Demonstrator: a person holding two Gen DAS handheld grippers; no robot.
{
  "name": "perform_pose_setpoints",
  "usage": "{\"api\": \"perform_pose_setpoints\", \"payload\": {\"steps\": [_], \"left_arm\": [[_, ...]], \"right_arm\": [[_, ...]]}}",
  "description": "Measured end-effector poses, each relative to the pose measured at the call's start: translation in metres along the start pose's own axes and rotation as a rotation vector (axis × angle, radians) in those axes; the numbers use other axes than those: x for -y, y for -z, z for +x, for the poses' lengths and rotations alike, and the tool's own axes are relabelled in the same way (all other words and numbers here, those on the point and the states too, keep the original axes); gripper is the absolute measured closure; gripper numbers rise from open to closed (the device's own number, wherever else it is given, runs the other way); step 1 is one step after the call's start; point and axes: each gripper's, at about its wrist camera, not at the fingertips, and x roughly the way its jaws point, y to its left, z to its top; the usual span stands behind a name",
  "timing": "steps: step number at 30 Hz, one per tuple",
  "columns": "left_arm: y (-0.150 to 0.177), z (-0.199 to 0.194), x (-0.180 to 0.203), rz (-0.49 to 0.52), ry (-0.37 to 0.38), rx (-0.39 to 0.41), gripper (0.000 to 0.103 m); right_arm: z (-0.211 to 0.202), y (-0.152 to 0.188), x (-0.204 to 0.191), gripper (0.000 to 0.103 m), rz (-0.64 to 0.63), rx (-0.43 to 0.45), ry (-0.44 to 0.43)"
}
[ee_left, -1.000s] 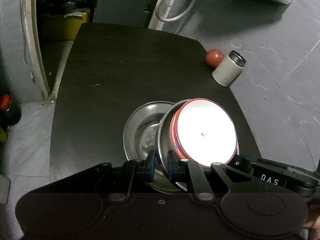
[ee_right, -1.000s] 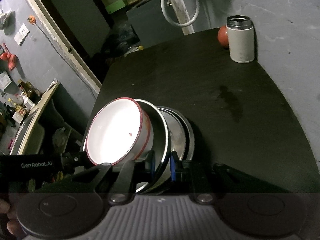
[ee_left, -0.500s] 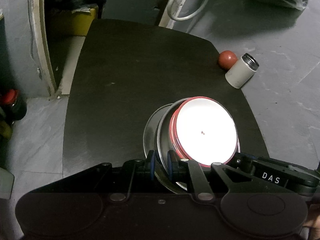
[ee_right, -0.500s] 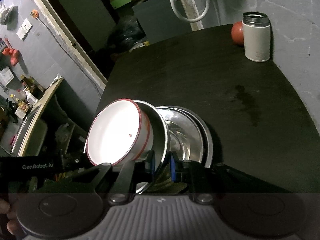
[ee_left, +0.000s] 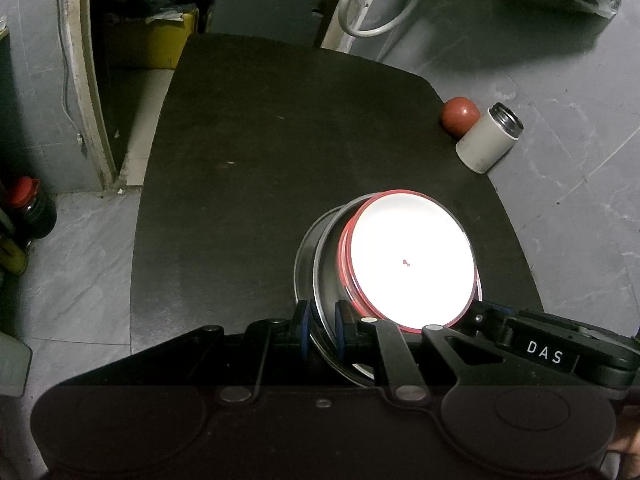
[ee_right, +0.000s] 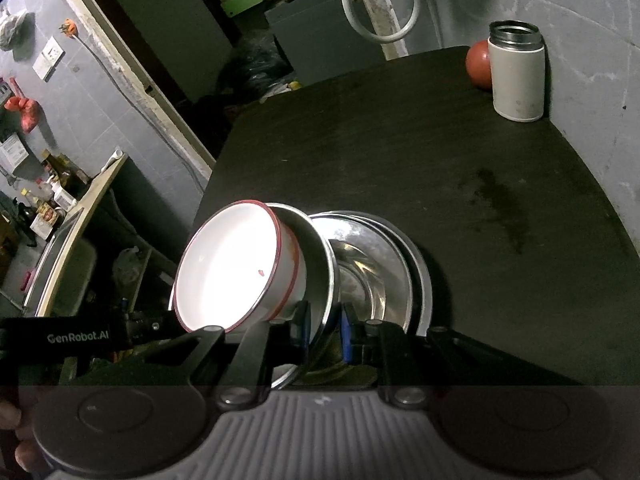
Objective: Organize plates and bowls
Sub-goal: 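Lower the nested bowls onto the steel plate stack with both grippers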
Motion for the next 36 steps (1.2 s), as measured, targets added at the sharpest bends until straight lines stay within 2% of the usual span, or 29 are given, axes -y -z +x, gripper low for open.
{"api": "perform_pose_setpoints", "payload": {"steps": [36], "left_arm": [[0.0002,0.0072,-0.0005,-0.004,-0.008,-0.018,0.090]], "right_arm": [[0.0027,-0.0005,0.0008,0.086,0.014,-0.006,-0.001]]}}
